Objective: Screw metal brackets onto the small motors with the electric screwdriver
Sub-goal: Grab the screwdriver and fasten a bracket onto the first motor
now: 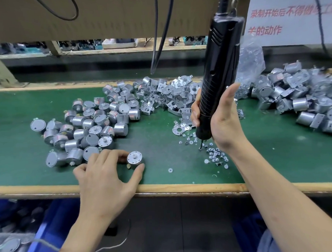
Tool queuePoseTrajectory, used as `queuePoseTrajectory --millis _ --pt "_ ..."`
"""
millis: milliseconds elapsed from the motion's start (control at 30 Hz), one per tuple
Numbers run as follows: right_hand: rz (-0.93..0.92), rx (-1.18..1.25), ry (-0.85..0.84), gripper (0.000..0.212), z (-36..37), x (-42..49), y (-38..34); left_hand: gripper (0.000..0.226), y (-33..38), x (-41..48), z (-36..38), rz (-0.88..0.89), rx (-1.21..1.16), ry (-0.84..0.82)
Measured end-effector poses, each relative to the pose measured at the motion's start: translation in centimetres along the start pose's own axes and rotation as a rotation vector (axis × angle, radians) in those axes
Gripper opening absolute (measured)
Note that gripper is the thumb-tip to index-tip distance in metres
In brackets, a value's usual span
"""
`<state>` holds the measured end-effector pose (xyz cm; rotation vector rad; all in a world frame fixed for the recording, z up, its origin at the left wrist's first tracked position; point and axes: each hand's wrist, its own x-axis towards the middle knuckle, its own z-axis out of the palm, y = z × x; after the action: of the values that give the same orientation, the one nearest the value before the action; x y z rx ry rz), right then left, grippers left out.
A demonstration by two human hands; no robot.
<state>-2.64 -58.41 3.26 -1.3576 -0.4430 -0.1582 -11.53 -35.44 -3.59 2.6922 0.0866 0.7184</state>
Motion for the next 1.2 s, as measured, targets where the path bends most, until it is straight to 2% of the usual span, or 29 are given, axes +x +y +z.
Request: queuePoseTrajectory --millis 133,300,400,533,767,1067,1200 --pt "-0.002 -0.007 0.013 0.066 0.1 0.0 0.0 0.039 0.0 -0.1 0.0 0.036 0.014 -0.006" --pt "-0.003 -0.026 0.026 0.065 0.1 0.1 0.1 0.030 0.0 -0.1 0.0 0.043 -0.030 -0.015" --pt "0.004 -0.019 0.017 0.066 0.3 0.1 0.1 0.034 0.1 0.0 0.0 -0.003 -0.053 -0.024" --pt "0.013 0.003 0.007 0.065 0.2 0.1 0.2 0.037 0.2 0.0 -0.3 0.042 -0.061 -0.054" --pt "0.023 0.038 -0.001 0.065 0.1 0.3 0.3 0.025 0.3 0.2 -0.3 0.024 -0.067 -0.043" --pt "0.025 0.012 -0.003 0.066 0.2 0.3 0.3 0.033 1.7 0.8 0.6 -0.011 -0.048 -0.054" --pt "0.023 0.020 0.009 0.066 0.0 0.2 0.2 0.042 4.1 2.0 1.4 0.034 -0.068 -0.170"
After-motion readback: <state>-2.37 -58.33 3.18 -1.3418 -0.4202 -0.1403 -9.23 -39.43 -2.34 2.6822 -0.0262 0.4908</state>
